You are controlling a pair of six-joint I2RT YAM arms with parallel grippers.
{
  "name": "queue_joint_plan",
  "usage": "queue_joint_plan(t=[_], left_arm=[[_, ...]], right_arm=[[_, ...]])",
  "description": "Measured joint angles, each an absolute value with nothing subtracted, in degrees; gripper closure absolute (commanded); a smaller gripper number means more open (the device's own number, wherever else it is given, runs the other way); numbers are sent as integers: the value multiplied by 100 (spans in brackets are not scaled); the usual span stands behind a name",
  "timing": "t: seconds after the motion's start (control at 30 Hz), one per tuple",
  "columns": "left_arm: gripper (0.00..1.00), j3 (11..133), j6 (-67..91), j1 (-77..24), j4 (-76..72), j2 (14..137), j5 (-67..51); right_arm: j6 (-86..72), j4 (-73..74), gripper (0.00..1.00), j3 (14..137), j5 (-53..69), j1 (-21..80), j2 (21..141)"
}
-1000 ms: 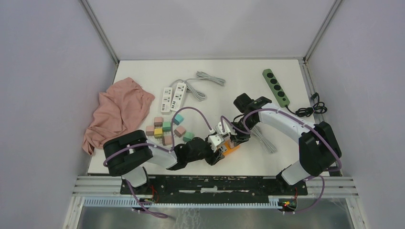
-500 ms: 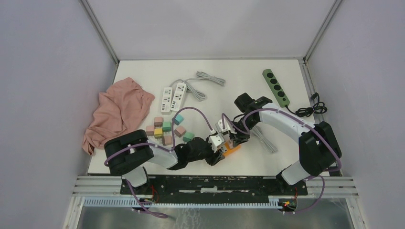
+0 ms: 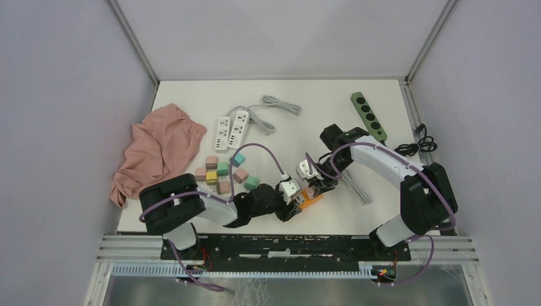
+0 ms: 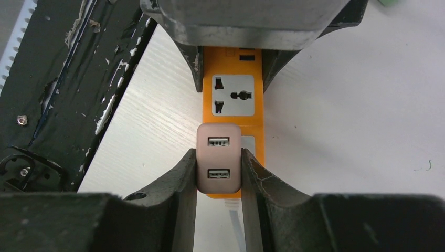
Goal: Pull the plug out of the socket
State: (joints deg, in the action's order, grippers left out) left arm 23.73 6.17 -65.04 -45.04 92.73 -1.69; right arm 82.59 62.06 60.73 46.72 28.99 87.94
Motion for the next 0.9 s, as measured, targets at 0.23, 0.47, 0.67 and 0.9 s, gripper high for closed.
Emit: queue_joint_plan(t=[0.23, 0.47, 0.67, 0.9], left_arm=[[97, 2373, 617, -6504, -4425, 9282, -176], [97, 2373, 613, -6495, -4451, 9290, -156], [97, 2373, 611, -6495, -4493, 9290, -154], [97, 2364, 617, -6514, -4445, 9284, -185]], right_arm=[[7686, 5813, 100, 5951, 4694, 3009, 8757], [6761, 5317, 100, 5782, 4587, 2991, 8532], [7006, 5430, 100, 5782, 4709, 2851, 8530], [8383, 6036, 100, 5800, 5050, 2799, 8534]])
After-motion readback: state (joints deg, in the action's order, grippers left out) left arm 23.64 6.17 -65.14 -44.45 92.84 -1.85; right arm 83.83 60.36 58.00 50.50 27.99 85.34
